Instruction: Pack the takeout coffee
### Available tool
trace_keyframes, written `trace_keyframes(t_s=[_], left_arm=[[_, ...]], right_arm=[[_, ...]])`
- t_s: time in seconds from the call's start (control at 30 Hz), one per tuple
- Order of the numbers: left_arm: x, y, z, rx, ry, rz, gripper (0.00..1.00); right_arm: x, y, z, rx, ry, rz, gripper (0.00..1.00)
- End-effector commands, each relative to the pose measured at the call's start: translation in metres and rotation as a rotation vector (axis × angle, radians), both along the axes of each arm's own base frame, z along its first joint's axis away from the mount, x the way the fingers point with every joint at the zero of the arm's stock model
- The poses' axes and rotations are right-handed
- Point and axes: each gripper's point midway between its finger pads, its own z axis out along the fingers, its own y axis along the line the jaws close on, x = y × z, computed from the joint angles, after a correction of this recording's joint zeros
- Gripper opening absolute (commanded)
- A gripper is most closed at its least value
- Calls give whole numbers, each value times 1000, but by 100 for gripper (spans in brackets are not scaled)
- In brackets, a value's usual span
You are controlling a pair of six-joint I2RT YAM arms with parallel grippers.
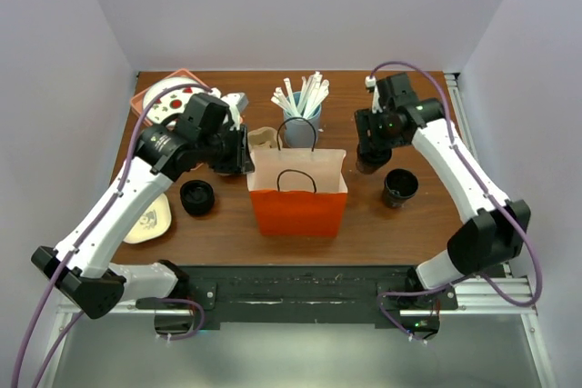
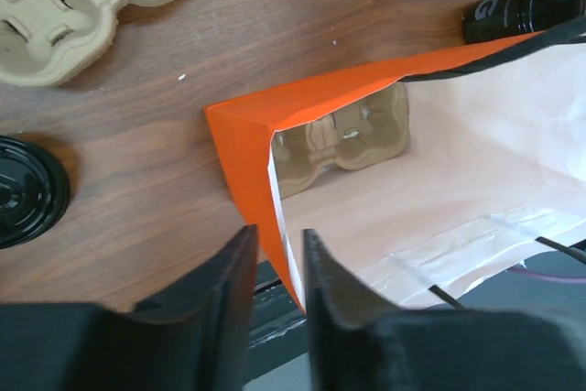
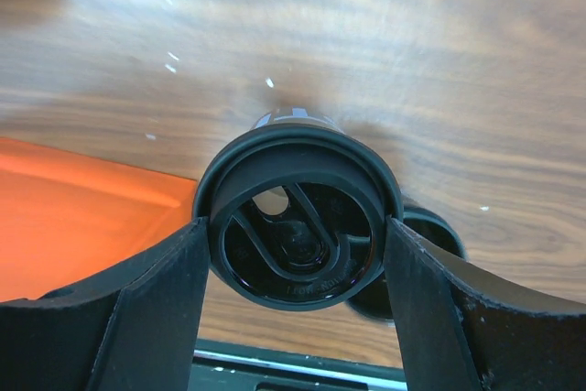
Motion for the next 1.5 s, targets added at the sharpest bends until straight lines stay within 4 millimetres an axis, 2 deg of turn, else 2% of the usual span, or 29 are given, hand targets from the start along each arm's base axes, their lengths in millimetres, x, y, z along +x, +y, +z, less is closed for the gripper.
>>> trace_keyframes(t_s=[0.0,0.07,0.1,0.17,0.2,0.27,0.3,0.4,0.5,0.53,0.6,0.63,0.87,0.93,1.13,1.2,1.23,1.3,1.37,1.4,1.43,1.47], left_arm=[[4,-10,-2,-47,-4,-18,18],[6,-15,1,-67,-19,-38,9],[5,-18,1,-77,-25,-57,1],[6,-26,6,-121,-50,-90,0],[5,-26,6,-128,-56,-97,0],[5,-29,7,-139,-58,-106,0],[5,-29,7,-140,-55,-106,0],[7,-30,6,-135,-52,-109,0],[10,-29,6,-125,-74,-110,0],[13,-27,6,-115,-83,-102,0],[14,-29,7,-114,-86,-112,0],[14,-31,9,-124,-89,-118,0],[10,-41,15,-180,-94,-158,0],[11,-44,20,-201,-124,-179,0],[14,-38,29,-205,-230,-183,0],[15,-37,28,-204,-247,-180,0],[13,-35,25,-205,-246,-177,0],[13,-32,25,-211,-253,-152,0],[10,-28,27,-227,-254,-115,0],[8,-26,26,-233,-244,-99,0],[6,-25,27,-249,-217,-64,0],[2,-26,25,-258,-193,-64,0]], right_arm=[[-14,4,87,64,-156,17,53],[-23,8,108,76,-176,51,51],[-27,18,136,104,-245,98,50],[-36,29,162,121,-301,152,48],[-44,41,189,152,-365,204,47],[-56,51,207,185,-387,253,46],[-62,54,228,229,-432,269,46],[-82,63,258,315,-493,344,44],[-98,71,273,373,-540,434,43],[-109,72,282,401,-572,471,43],[-116,74,279,401,-575,523,43],[-127,75,284,429,-591,562,43],[-162,97,265,556,-515,731,42],[-163,100,260,567,-509,743,42],[-166,111,239,564,-441,765,39],[-162,111,230,515,-433,740,38],[-168,118,225,505,-416,767,38],[-164,122,213,451,-402,748,38],[-174,134,207,421,-380,792,38],[-167,132,201,364,-386,759,38],[-174,139,200,351,-384,786,38],[-173,140,198,329,-392,783,37]])
